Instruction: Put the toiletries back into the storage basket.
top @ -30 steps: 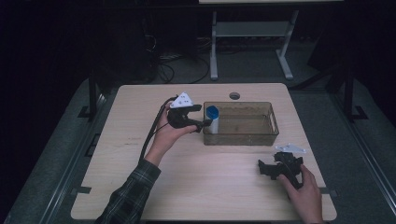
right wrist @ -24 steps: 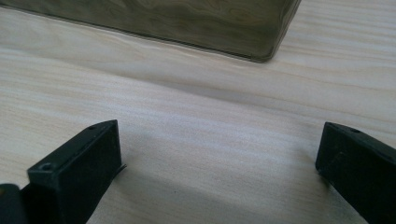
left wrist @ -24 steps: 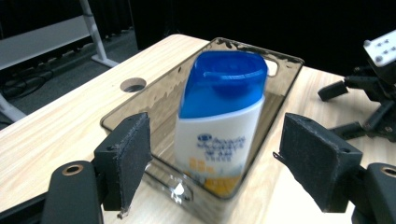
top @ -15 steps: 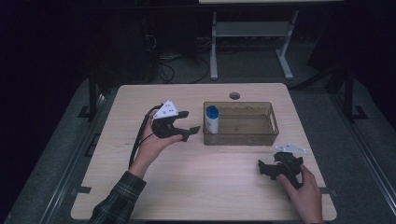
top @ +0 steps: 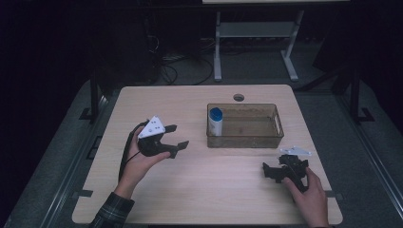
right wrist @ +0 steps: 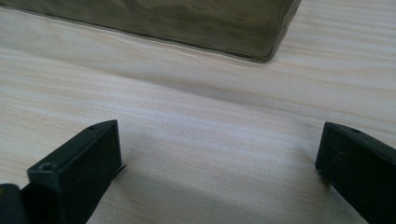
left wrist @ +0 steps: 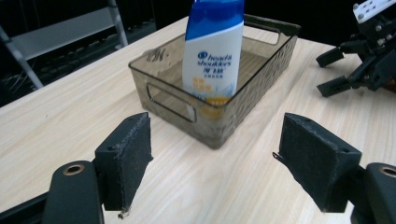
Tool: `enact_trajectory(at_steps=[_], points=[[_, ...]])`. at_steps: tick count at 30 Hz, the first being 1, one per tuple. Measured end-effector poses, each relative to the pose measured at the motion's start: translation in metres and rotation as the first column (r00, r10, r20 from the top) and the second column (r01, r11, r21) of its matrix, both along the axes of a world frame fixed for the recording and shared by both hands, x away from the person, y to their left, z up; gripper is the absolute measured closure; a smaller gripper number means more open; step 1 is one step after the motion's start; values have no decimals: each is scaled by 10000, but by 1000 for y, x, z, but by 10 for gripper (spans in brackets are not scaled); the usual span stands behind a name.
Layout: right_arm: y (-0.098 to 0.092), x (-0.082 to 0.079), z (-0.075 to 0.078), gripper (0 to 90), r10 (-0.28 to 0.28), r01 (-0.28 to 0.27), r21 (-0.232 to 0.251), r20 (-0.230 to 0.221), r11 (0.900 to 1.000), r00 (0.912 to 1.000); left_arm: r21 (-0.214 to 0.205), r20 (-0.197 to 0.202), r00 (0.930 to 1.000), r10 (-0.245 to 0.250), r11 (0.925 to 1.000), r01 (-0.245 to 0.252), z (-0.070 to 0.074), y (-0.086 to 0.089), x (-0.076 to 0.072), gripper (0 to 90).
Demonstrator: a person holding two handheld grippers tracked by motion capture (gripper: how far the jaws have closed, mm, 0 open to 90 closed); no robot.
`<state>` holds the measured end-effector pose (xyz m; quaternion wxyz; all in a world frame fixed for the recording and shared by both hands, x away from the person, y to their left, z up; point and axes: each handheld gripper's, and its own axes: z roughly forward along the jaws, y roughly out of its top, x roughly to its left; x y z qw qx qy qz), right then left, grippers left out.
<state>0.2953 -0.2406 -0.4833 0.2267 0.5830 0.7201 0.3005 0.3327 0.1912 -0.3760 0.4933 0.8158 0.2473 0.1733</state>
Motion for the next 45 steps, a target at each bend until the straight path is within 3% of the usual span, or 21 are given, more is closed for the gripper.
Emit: enact_trajectory(at_steps=[3, 10, 17, 18, 21, 24, 25, 26, 29, 32, 39, 42, 45], points=[[0, 0, 0, 0, 2, -2, -2, -2, 10000, 10000, 36, 34, 10000, 75, 10000, -75, -2, 4, -5, 247], [0, 0, 0, 0, 2, -2, -2, -1, 10000, 10000, 161, -315, 9987, 395, 9991, -390, -17, 23, -19, 248], [0, 0, 0, 0, 3, -3, -3, -2, 10000, 10000, 868, -548, 9951, 822, 9932, -772, -34, 40, -33, 248], [0, 0, 0, 0, 2, -2, 1, -1, 10000, 10000, 1140, -604, 9935, 969, 9894, -896, -41, 46, -37, 249], [0, 0, 0, 0, 3, -3, -7, 0, 10000, 10000, 1353, -755, 9913, 1074, 9861, -965, -47, 51, -41, 248], [0, 0, 0, 0, 3, -3, -4, -2, 10000, 10000, 2020, -963, 9865, 1328, 9731, -1112, -59, 61, -49, 249], [0, 0, 0, 0, 3, -3, -4, -2, 10000, 10000, 2020, -963, 9865, 1328, 9731, -1112, -59, 61, -49, 249], [0, 0, 0, 0, 2, -2, -2, -2, 10000, 10000, 2367, -990, 9841, 1473, 9641, -1205, -65, 66, -52, 250], [0, 0, 0, 0, 3, -3, 0, -1, 10000, 10000, 2377, -1215, 9804, 1553, 9635, -1232, -70, 72, -55, 250], [0, 0, 0, 0, -29, 29, 30, -11, 10000, 10000, 2554, -1457, 9742, 1726, 9579, -1315, -77, 82, -60, 250], [0, 0, 0, 0, -20, 20, 20, -7, 10000, 10000, 2760, -1717, 9669, 1888, 9514, -1368, -86, 93, -67, 250], [0, 0, 0, 0, -21, 21, 19, -7, 10000, 10000, 2722, -1870, 9630, 1941, 9521, -1390, -90, 96, -69, 250], [0, 0, 0, 0, -22, 22, 18, -7, 10000, 10000, 2659, -1871, 9641, 1885, 9545, -1350, -92, 98, -70, 251]])
